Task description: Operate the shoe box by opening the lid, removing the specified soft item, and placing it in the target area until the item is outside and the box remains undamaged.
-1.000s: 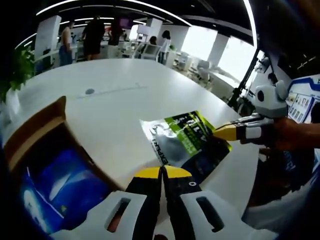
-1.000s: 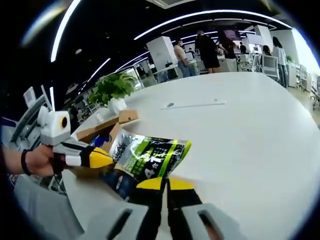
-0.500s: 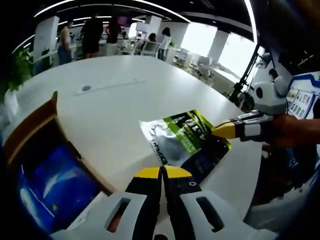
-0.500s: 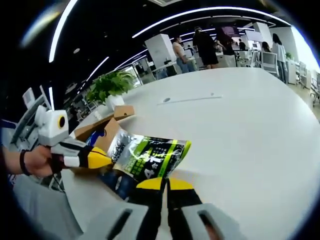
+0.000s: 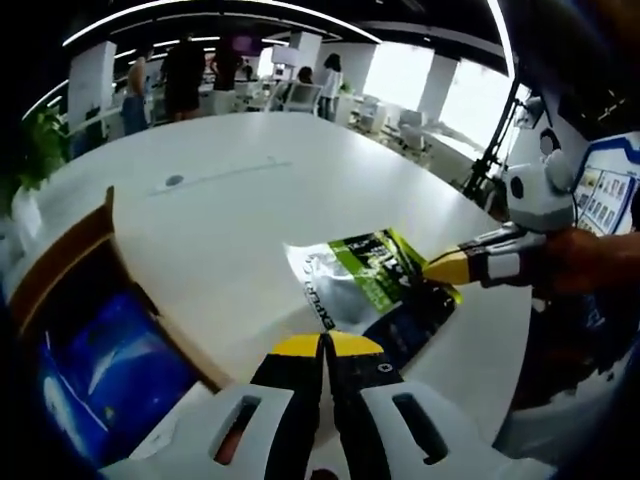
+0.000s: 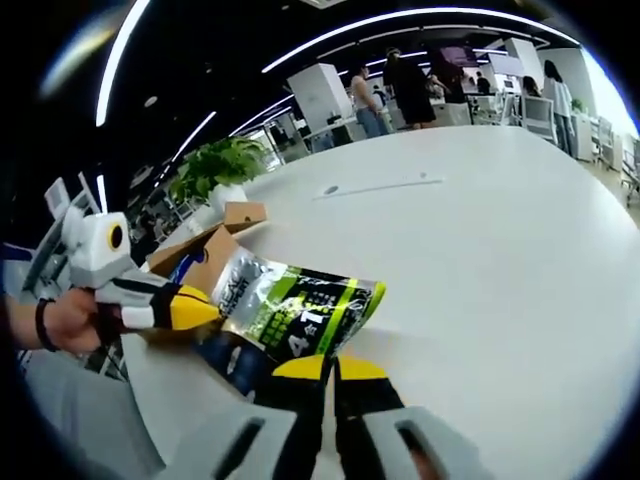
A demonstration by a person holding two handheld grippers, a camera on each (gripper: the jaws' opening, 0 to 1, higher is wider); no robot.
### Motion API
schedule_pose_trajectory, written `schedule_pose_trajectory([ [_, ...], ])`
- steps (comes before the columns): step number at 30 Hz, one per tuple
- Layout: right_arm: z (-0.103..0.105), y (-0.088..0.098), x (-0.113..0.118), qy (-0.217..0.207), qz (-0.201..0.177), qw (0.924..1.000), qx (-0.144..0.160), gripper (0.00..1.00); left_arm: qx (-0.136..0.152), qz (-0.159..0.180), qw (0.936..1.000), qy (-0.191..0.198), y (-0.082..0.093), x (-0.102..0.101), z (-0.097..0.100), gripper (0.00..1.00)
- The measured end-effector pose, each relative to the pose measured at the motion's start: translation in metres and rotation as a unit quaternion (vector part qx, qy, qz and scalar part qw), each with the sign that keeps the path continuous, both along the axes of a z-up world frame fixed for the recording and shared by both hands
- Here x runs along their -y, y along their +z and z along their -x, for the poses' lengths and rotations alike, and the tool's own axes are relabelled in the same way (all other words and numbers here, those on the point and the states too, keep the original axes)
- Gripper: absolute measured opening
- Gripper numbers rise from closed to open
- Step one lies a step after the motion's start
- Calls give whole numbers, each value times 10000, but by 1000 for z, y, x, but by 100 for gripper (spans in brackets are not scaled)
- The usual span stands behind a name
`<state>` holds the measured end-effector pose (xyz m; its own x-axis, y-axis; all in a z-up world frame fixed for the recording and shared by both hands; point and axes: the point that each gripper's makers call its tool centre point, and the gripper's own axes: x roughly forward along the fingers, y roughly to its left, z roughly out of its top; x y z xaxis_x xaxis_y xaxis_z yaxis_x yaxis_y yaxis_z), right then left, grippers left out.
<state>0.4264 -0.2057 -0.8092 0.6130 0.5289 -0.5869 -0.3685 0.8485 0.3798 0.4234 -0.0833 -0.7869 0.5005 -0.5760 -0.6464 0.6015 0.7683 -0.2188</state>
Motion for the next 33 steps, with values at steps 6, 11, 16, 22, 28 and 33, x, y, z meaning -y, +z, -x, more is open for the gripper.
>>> schedule_pose_trajectory([
  [6,2,-4,4,1,42,10000,-30,0,4,-132,9999,-96,-9,2,5,0],
  [11,4,-8,6,-3,47,10000,-72,0,-47,-151,9998,-78,-15,5,1,0],
  [16,4,-12,8,15,83,9999,-86,0,-63,-173,9998,-38,-19,7,1,0],
  [22,5,-18,9,52,107,9998,-128,0,-128,-246,9996,-21,-26,8,5,0],
  [28,7,-24,10,67,123,9997,-181,0,-195,-317,9993,30,-32,9,9,0],
  [33,7,-26,11,89,166,9996,-204,0,-249,-393,9989,45,-39,10,10,0],
])
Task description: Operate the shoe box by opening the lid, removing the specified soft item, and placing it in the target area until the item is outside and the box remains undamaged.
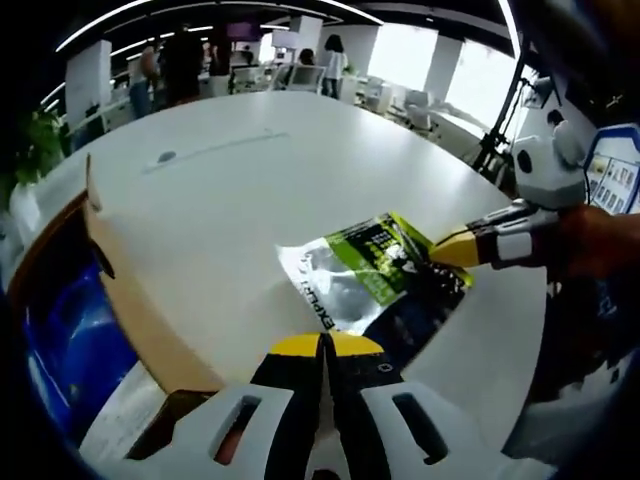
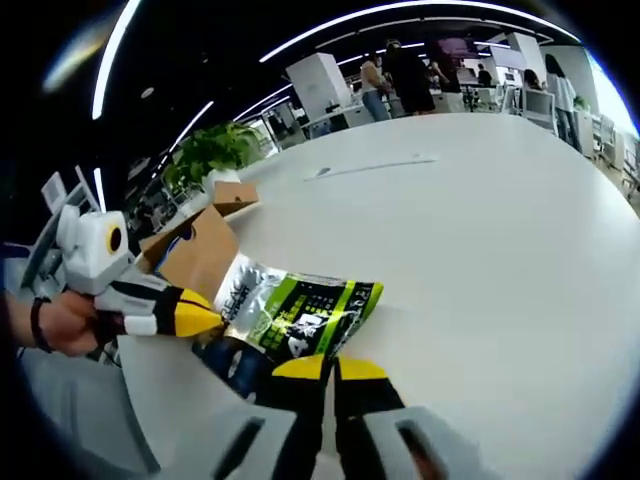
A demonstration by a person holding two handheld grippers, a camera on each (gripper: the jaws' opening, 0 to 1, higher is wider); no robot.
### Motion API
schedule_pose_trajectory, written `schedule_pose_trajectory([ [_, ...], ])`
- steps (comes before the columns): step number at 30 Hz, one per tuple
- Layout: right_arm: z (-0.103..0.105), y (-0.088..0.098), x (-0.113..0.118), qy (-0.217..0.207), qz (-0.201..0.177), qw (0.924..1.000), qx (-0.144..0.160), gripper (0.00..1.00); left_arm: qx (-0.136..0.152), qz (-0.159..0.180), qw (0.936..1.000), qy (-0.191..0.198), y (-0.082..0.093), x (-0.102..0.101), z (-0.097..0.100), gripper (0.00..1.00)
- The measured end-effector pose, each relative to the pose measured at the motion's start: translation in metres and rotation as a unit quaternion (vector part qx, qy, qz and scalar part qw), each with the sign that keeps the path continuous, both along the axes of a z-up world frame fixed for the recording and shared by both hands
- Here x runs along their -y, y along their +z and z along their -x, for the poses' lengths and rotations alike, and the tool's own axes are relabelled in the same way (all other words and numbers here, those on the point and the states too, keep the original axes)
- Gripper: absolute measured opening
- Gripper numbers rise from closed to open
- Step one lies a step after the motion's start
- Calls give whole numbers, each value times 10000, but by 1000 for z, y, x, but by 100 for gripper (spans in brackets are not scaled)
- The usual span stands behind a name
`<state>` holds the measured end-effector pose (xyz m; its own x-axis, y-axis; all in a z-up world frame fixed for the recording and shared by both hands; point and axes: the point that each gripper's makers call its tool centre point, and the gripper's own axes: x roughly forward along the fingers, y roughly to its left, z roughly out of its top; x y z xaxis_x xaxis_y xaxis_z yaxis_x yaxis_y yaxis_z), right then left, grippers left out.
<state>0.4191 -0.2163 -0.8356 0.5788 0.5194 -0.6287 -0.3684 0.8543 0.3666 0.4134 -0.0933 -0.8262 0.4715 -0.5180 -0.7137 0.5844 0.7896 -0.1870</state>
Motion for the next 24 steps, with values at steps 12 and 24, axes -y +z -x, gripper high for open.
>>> schedule_pose_trajectory([
  [12,-3,-5,4,44,103,9999,-20,0,-16,-101,9999,71,-12,3,-5,0],
  [24,-13,-9,7,11,92,10000,-37,0,58,-58,9996,279,-13,6,-23,0],
])
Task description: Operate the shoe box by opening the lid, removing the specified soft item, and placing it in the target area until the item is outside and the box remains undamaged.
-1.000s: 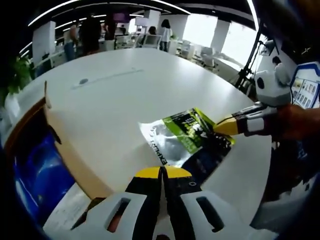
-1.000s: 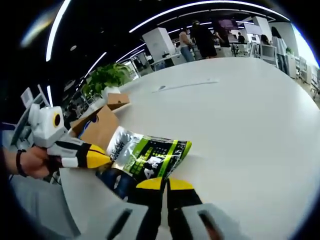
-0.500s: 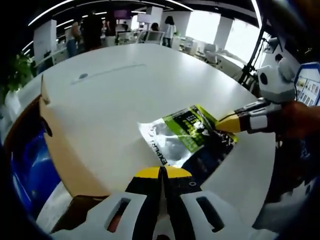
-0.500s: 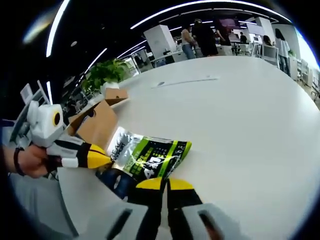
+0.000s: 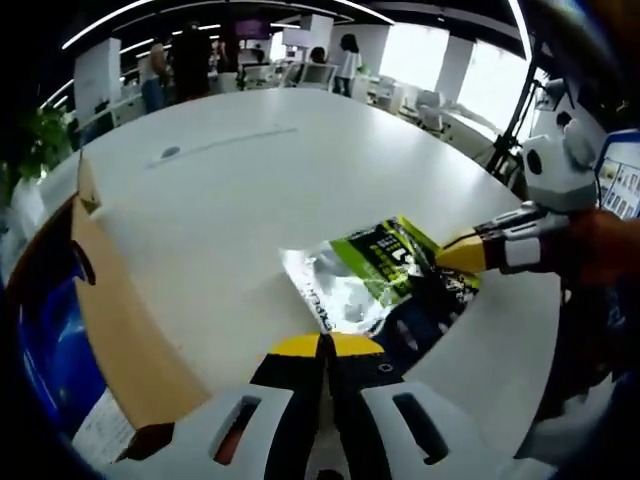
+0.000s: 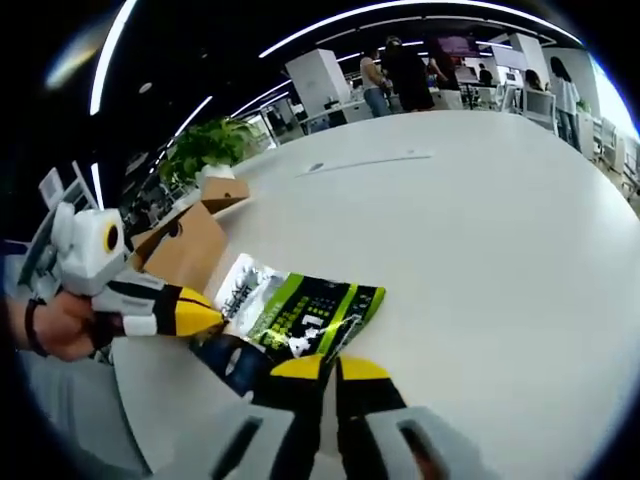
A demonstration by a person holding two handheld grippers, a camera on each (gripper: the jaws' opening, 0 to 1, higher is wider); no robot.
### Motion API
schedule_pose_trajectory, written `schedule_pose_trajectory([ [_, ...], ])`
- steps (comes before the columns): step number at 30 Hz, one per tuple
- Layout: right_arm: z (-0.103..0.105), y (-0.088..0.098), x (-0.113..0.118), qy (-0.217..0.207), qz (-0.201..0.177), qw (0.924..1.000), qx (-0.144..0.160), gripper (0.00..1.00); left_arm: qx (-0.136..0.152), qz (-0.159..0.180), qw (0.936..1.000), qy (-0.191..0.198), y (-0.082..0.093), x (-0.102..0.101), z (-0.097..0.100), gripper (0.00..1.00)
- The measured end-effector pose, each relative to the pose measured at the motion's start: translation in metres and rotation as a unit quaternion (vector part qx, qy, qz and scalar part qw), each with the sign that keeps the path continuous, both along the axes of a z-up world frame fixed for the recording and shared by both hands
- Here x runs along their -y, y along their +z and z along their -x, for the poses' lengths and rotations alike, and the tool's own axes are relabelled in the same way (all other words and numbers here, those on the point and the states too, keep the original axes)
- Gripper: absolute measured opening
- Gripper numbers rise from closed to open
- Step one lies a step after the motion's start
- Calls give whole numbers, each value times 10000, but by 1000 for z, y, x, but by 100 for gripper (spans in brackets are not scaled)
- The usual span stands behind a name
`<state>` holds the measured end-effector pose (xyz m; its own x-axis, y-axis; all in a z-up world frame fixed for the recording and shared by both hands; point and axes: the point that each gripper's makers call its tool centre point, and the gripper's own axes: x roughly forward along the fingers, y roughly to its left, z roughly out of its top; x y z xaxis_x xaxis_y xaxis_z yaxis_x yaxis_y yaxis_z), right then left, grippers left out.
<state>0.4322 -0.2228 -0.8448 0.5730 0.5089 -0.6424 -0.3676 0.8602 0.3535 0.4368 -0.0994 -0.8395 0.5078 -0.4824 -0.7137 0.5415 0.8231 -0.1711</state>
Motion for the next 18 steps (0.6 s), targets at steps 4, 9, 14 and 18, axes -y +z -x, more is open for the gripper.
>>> schedule_pose_trajectory([
  [4,-4,-2,0,-3,-2,10000,-7,0,22,-1,10000,41,0,1,-5,0],
  [9,-12,-2,3,-43,-7,10000,11,0,6,-37,9999,115,-4,2,-6,0],
  [14,-20,-3,2,-11,5,10000,38,0,46,-14,9997,244,-2,2,-15,0],
  [18,-26,-3,1,-52,-29,10000,52,0,58,-20,9994,328,-3,1,-22,0],
])
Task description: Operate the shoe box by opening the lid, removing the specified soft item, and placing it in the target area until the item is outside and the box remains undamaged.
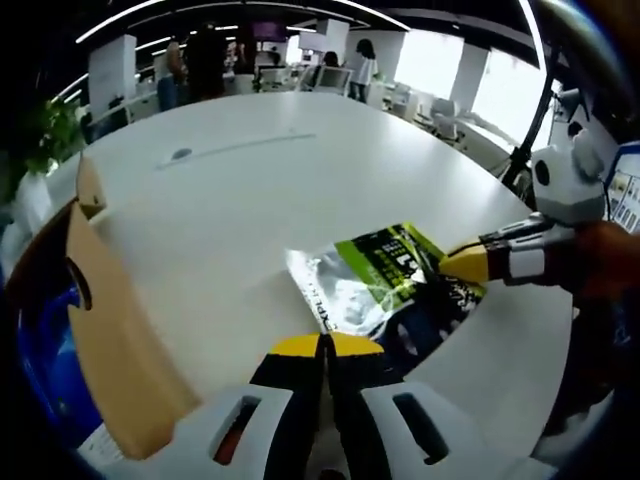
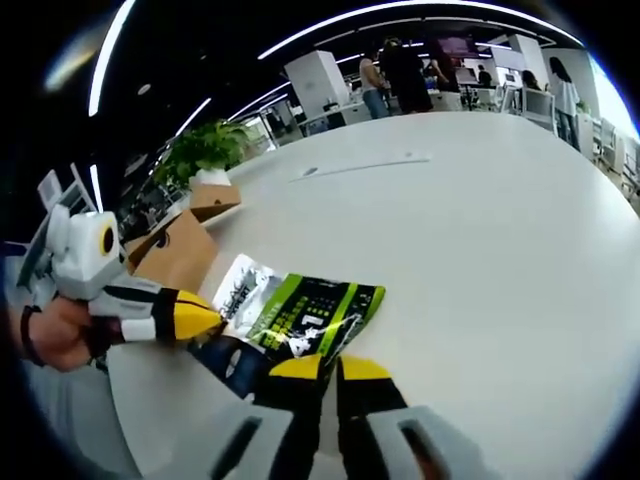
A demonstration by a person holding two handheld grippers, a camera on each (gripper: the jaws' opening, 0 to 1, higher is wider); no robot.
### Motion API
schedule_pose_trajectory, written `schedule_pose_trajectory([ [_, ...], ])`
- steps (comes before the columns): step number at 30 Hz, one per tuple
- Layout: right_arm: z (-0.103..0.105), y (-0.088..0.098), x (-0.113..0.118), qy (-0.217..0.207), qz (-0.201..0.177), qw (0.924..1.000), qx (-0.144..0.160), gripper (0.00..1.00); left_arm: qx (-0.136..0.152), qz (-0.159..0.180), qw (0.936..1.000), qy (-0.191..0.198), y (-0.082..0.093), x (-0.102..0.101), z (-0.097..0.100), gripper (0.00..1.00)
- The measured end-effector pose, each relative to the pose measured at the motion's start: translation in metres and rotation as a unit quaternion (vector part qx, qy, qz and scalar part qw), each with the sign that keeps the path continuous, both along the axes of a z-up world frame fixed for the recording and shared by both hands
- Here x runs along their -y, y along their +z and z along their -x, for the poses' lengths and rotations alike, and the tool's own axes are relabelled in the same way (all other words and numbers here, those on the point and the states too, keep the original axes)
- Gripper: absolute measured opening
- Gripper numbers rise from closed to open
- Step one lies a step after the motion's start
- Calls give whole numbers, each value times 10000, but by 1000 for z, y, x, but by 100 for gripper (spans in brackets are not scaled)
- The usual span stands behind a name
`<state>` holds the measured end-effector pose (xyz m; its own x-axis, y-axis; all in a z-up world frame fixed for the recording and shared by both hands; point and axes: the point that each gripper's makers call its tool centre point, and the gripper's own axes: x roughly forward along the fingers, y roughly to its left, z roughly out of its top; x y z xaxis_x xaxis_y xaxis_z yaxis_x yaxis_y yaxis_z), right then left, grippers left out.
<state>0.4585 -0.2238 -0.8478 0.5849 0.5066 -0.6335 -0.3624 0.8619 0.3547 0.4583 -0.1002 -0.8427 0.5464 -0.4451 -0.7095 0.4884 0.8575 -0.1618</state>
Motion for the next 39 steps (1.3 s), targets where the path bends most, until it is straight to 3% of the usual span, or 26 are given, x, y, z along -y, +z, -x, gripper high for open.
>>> schedule_pose_trajectory([
  [11,-9,-2,0,-18,5,10000,22,0,81,-41,9999,139,0,1,-11,0],
  [25,-20,-3,-3,-55,-34,10000,51,0,100,-93,9981,602,-4,-2,-26,1],
  [31,-20,0,-5,-57,-21,10000,66,0,112,-123,9970,756,-1,-2,-24,1],
  [39,-18,4,-6,-28,-14,10000,88,4,120,-200,9974,684,0,1,-20,7],
])
